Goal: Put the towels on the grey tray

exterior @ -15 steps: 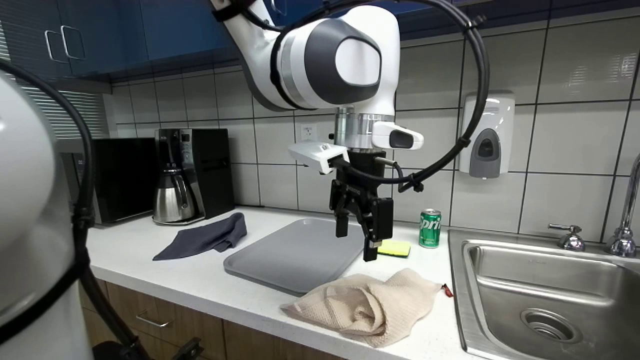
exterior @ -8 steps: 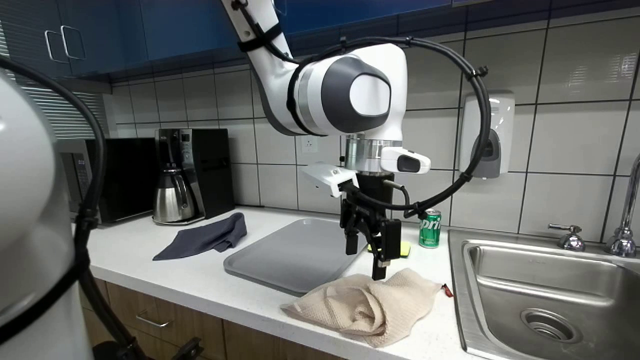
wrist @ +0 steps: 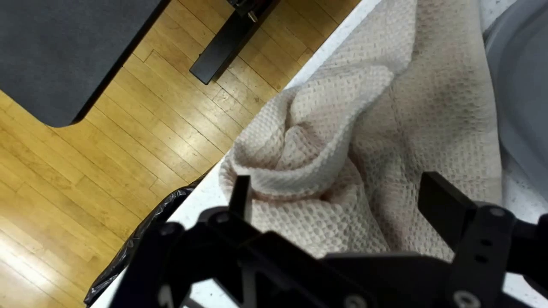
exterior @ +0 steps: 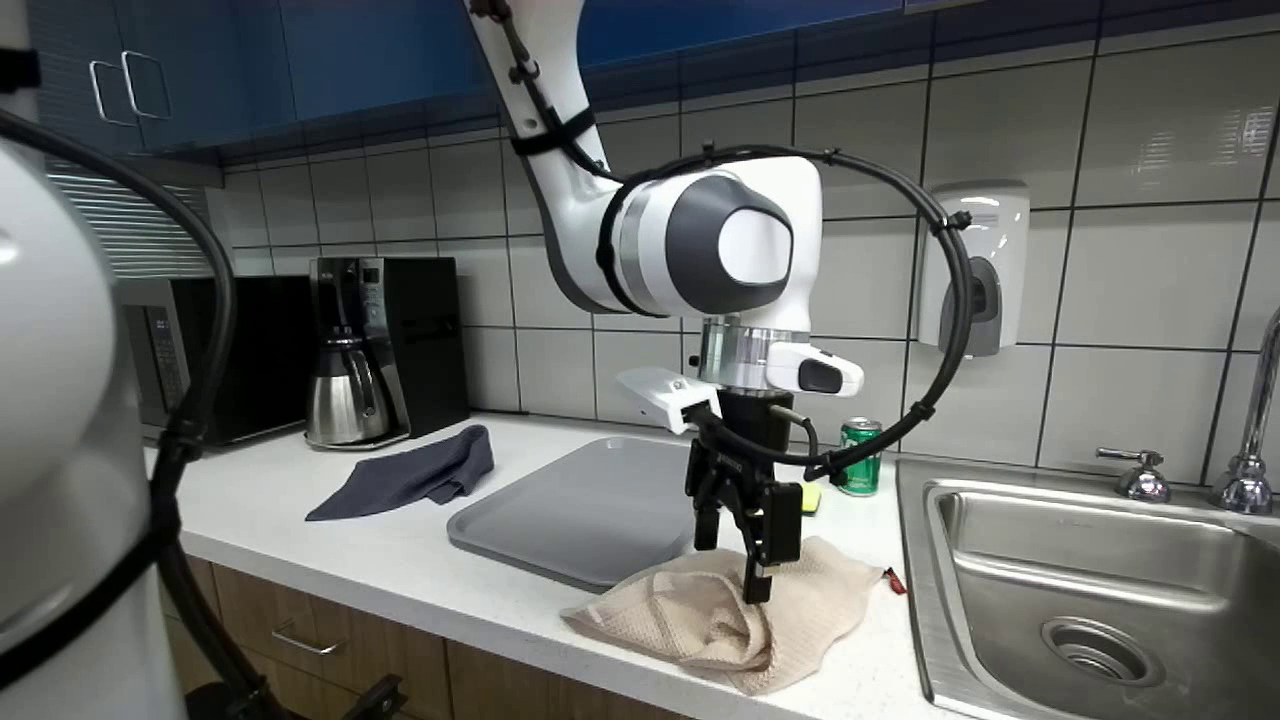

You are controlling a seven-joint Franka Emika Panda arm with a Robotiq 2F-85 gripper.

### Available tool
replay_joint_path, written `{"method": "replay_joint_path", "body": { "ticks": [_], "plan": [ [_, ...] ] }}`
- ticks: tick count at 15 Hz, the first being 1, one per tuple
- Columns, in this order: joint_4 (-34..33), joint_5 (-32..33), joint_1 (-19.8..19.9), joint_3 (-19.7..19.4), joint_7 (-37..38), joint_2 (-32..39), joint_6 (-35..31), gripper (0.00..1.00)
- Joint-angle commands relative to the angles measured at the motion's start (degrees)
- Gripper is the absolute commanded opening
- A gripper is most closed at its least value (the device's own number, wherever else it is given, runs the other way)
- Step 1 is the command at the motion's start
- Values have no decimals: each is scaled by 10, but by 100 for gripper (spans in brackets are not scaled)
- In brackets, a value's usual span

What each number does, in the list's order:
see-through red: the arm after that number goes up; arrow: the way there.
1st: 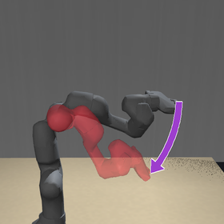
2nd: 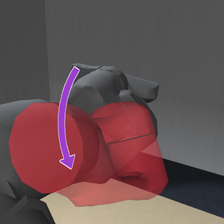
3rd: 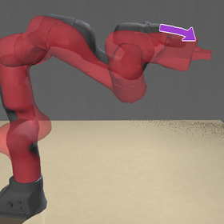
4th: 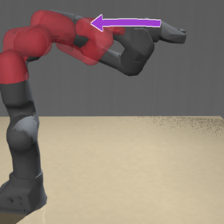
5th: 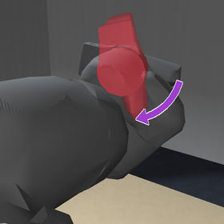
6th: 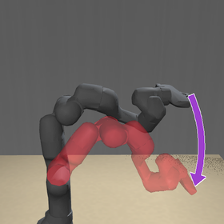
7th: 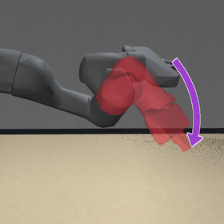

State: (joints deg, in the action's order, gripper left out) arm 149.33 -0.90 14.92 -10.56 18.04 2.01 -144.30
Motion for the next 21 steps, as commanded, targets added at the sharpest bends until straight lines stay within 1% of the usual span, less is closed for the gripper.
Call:
{"method": "replay_joint_path", "body": {
  "ticks": [1, 9, 15, 16, 17, 21],
  "plan": [
    [-22, 3, -12, -11, 22, 35, -1, 100],
    [-31, 4, -19, -28, 22, 77, -15, 100],
    [-34, -6, -25, -31, 11, 83, -22, 100],
    [-34, -5, -26, -31, 9, 81, -23, 84],
    [-34, -4, -26, -31, 8, 80, -23, 74],
    [-33, -3, -27, -32, 7, 80, -25, 42]
  ]
}}
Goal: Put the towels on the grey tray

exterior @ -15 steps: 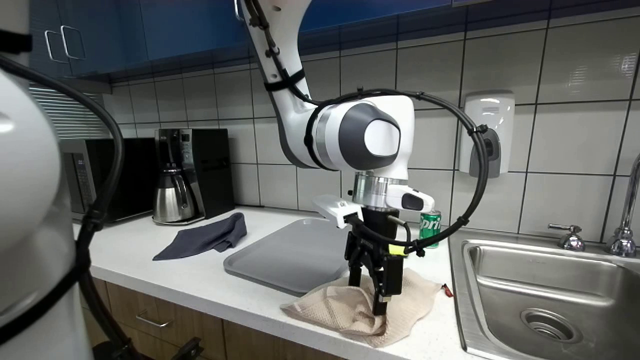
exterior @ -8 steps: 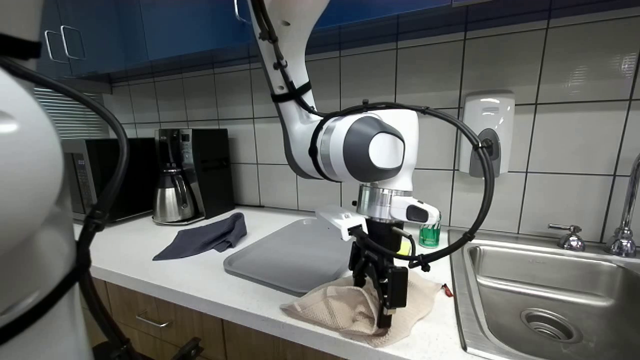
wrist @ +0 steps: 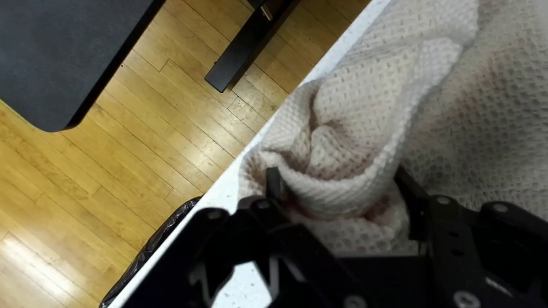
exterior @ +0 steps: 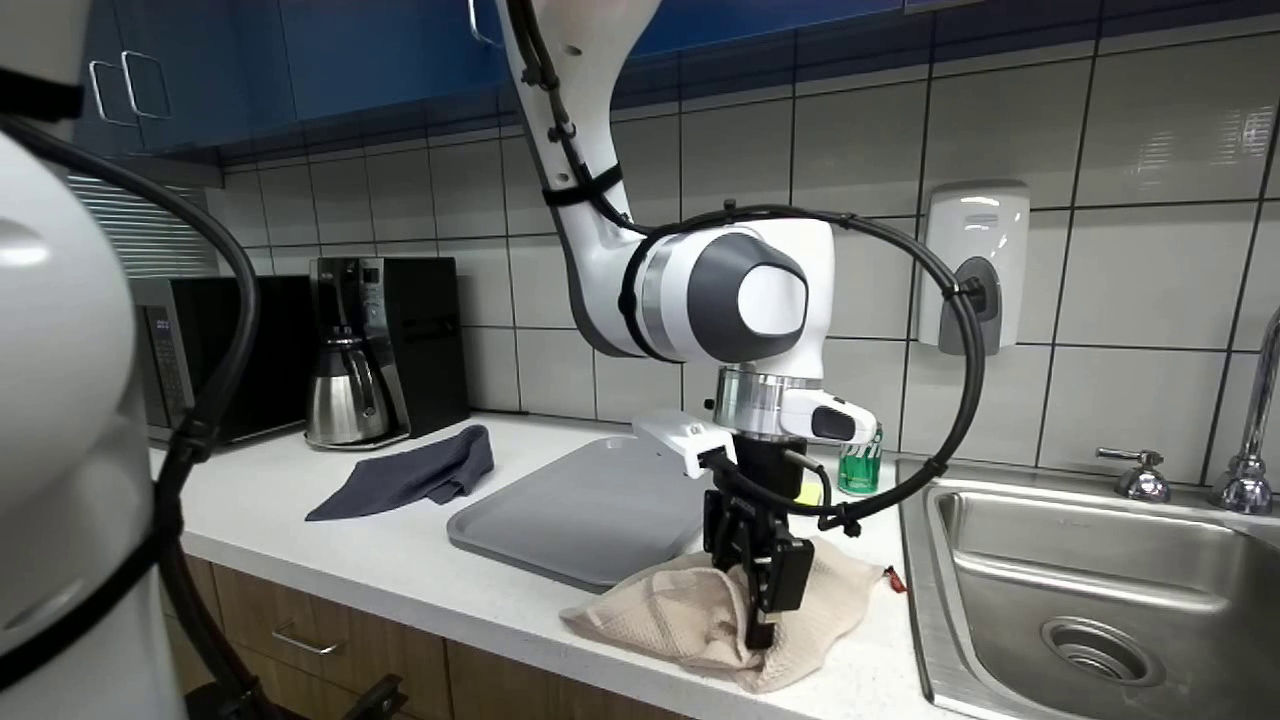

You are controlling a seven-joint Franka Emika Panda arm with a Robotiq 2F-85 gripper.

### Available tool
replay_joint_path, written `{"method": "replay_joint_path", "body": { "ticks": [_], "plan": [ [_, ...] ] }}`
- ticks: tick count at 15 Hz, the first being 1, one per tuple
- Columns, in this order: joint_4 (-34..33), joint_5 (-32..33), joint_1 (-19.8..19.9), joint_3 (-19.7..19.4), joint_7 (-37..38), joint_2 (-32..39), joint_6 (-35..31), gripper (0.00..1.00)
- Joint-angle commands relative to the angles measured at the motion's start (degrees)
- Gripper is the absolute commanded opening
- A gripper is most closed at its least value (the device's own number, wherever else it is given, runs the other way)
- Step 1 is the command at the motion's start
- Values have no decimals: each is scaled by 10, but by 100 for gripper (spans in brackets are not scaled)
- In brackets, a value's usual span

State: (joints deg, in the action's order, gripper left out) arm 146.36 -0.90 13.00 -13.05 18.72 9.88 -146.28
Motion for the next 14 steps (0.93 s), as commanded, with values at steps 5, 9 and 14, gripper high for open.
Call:
{"method": "replay_joint_path", "body": {
  "ticks": [5, 9, 14],
  "plan": [
    [0, -2, -10, -8, -1, -2, -6, 3],
    [6, -2, -11, -8, -3, -14, -3, 3],
    [22, 2, -16, -4, -17, -76, 16, 3]
  ]
}}
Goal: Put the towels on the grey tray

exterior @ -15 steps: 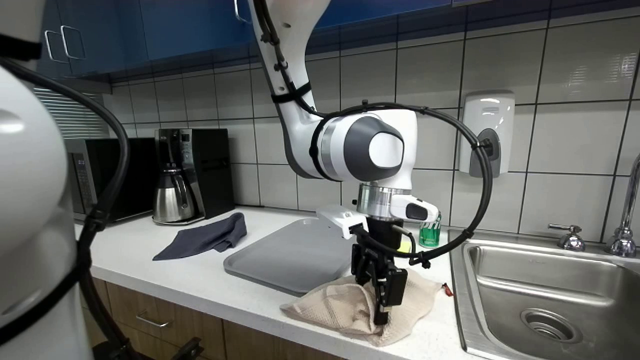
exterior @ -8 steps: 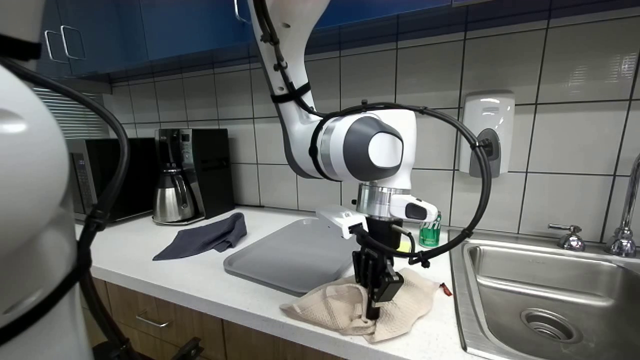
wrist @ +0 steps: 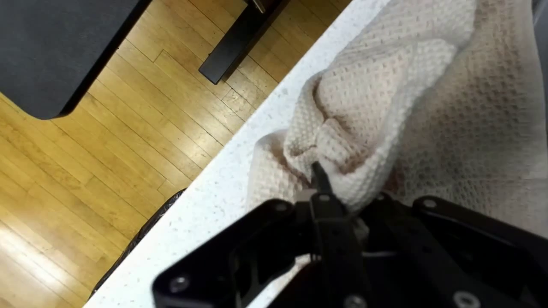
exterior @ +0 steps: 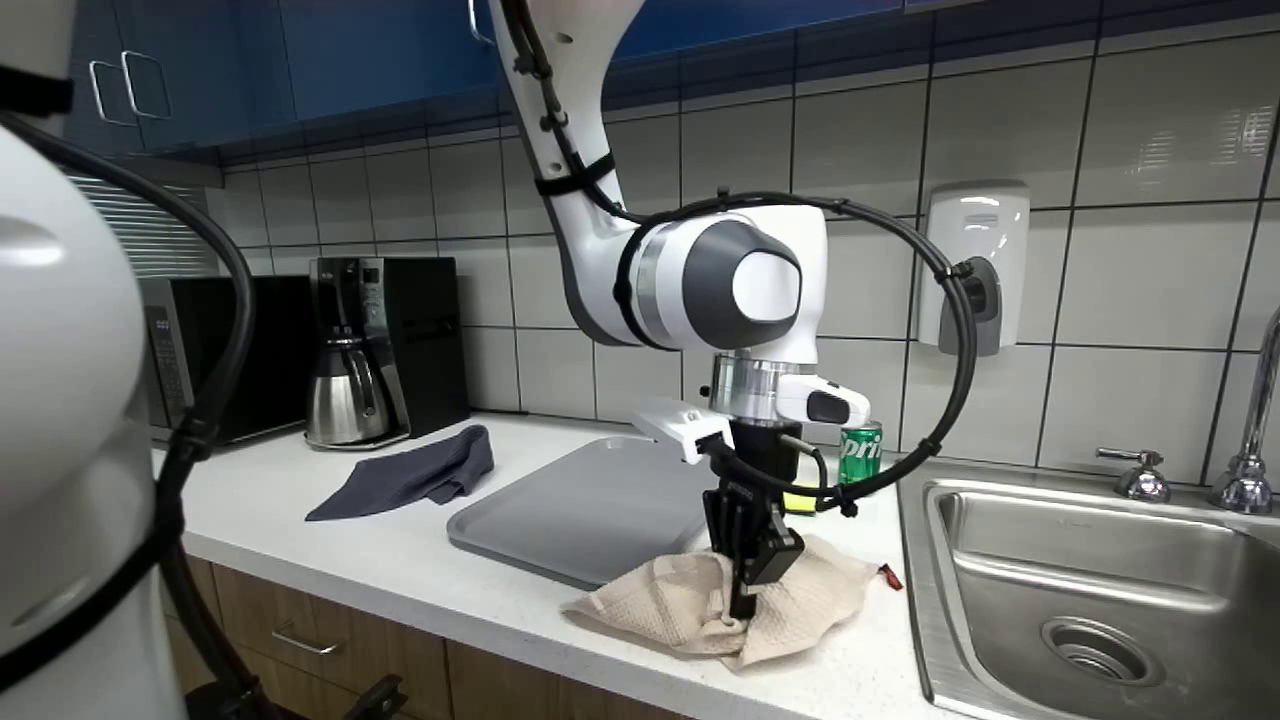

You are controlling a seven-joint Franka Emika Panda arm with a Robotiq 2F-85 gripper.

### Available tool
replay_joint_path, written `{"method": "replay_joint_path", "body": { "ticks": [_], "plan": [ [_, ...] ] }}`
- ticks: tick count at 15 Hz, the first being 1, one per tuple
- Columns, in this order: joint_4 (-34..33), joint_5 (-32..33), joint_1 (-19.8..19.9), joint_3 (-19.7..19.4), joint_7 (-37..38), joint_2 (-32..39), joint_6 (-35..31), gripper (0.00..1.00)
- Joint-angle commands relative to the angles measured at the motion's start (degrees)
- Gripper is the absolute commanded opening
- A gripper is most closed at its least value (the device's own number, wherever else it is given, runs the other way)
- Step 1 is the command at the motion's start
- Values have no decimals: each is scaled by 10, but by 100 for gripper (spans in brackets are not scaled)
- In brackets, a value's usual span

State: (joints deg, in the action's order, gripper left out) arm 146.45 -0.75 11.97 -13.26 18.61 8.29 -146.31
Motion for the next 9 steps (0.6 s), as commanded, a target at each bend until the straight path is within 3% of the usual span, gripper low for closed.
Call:
{"method": "replay_joint_path", "body": {
  "ticks": [1, 9],
  "plan": [
    [25, 4, -8, -2, -18, -77, 18, 3],
    [40, -12, -14, 19, -84, -221, 88, 3]
  ]
}}
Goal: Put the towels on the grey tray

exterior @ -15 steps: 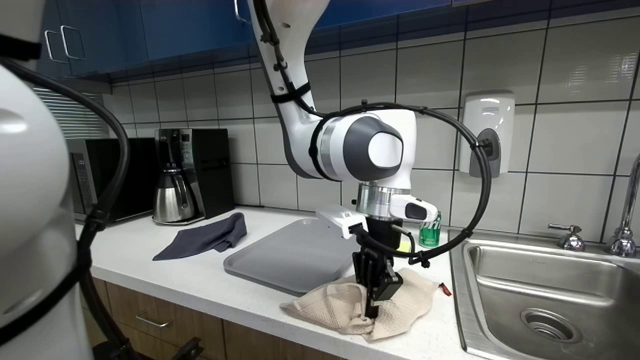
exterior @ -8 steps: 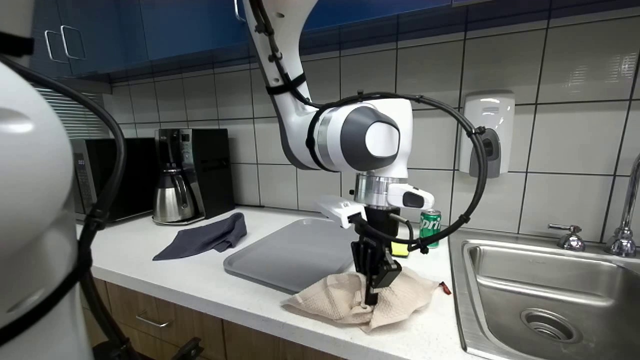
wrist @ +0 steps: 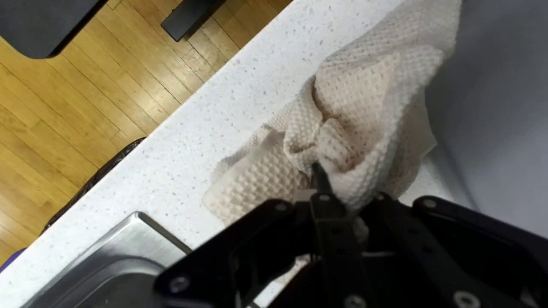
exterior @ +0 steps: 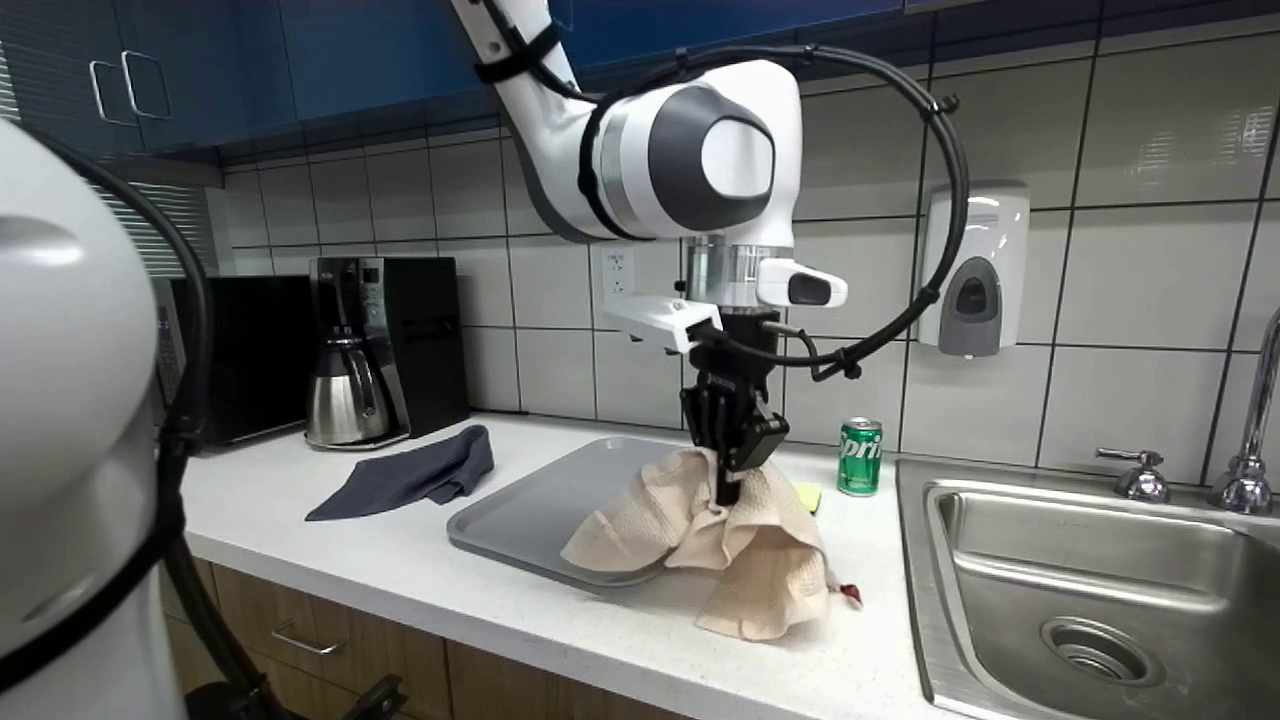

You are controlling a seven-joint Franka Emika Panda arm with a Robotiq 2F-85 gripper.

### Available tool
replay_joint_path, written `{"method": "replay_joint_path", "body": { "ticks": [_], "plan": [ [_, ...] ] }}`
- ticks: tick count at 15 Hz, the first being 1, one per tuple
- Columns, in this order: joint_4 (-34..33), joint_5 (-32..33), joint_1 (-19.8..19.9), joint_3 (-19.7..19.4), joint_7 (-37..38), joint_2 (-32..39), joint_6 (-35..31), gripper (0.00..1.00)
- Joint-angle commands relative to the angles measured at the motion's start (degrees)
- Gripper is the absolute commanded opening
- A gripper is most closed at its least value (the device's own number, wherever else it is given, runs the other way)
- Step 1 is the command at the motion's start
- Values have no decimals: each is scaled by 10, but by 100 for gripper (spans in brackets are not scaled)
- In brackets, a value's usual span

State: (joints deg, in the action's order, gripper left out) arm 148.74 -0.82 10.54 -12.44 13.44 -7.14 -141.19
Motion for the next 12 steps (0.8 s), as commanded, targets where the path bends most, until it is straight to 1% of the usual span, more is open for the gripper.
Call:
{"method": "replay_joint_path", "body": {
  "ticks": [1, 6, 12],
  "plan": [
    [16, -11, -2, 14, -38, -81, 44, 3],
    [5, -19, -18, 29, -68, -128, 69, 3],
    [-11, -39, -49, 42, -95, -139, 67, 3]
  ]
}}
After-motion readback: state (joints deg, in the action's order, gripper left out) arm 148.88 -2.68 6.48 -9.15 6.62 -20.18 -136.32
